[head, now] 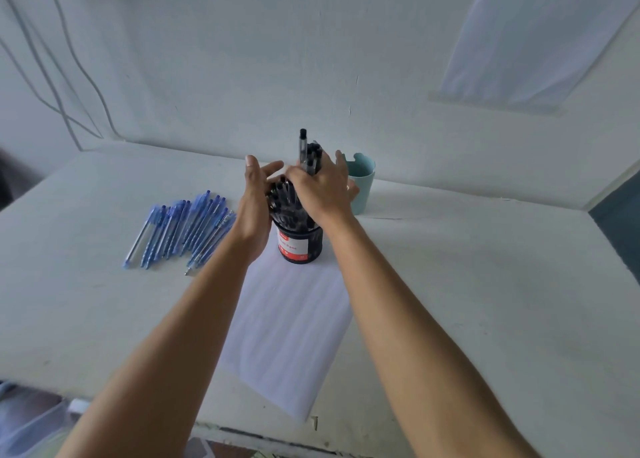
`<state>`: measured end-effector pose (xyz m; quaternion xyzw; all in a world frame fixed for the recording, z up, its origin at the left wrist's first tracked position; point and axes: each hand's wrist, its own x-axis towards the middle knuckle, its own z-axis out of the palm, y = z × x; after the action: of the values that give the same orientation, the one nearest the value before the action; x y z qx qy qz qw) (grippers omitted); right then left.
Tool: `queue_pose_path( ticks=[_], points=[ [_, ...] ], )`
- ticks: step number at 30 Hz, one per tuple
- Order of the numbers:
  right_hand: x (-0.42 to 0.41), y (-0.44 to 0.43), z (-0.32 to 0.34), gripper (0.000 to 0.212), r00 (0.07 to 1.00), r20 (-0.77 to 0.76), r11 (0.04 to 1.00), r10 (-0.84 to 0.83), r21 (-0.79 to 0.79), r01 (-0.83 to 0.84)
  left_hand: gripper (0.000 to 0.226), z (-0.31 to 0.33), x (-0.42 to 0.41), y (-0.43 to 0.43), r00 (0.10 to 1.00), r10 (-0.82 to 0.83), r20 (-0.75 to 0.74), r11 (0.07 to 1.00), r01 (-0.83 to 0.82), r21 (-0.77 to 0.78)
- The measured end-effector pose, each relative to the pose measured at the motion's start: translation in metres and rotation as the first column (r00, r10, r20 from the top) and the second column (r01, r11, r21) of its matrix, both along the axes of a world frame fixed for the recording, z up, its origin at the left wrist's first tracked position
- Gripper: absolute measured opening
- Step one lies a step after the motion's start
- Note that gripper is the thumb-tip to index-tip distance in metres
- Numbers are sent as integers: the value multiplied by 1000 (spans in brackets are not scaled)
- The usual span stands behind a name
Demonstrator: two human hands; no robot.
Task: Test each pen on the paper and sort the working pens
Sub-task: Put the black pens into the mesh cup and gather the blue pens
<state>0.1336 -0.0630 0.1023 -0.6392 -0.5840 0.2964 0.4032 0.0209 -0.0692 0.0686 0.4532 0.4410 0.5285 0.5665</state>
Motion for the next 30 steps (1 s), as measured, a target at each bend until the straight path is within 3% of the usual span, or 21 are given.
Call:
queue_pose_path(
  ticks=[3, 6, 8, 11, 14, 17, 19, 22, 24, 26, 28, 30],
  points=[
    [4, 4, 1, 22, 991, 106, 993, 82, -97, -71, 69, 3, 2, -2, 1000, 10, 13, 999, -11, 32],
    [8, 2, -1, 40, 977, 189, 993, 104, -79, -91, 75, 4, 2, -3, 1000, 11, 8, 998, -11, 61],
    [13, -2, -5, 41, 980, 158, 992, 120, -53, -113, 78, 0, 1, -2, 997, 67, -35, 994, -63, 85],
    [17, -12, -16, 56, 977, -117, 984, 180, 26, -178, 78, -3, 1, -2, 985, 133, -109, 971, -108, 211],
    [23, -18, -31, 52, 860, -474, 982, 188, 111, -153, 99, -14, -1, -3, 946, 134, -296, 925, -12, 379],
    [24, -25, -38, 34, 758, -622, 980, 198, 118, -159, 111, -22, -2, -5, 890, 164, -425, 889, 53, 454],
    [20, -26, -40, 42, 674, -702, 971, 230, 121, -205, 111, -23, -1, -5, 884, 177, -433, 863, 72, 500],
    [23, -24, -42, 69, 585, -803, 992, 114, 61, -109, 109, -23, -2, -2, 850, 196, -490, 847, 105, 521],
    [34, -22, -49, 68, 518, -854, 996, 52, 8, -86, 94, -21, -2, 0, 807, 231, -543, 865, 85, 495],
    [46, -23, -58, 62, 586, -807, 994, 68, 1, -113, 79, -22, -2, 2, 767, 267, -583, 870, 67, 488],
    [50, -27, -68, 61, 752, -626, 970, 205, 27, -243, 76, -23, -4, 5, 775, 237, -586, 880, 84, 467],
    [50, -27, -81, 65, 829, -441, 923, 343, -5, -385, 80, -24, -8, 9, 786, 173, -593, 903, 114, 414]
  ],
)
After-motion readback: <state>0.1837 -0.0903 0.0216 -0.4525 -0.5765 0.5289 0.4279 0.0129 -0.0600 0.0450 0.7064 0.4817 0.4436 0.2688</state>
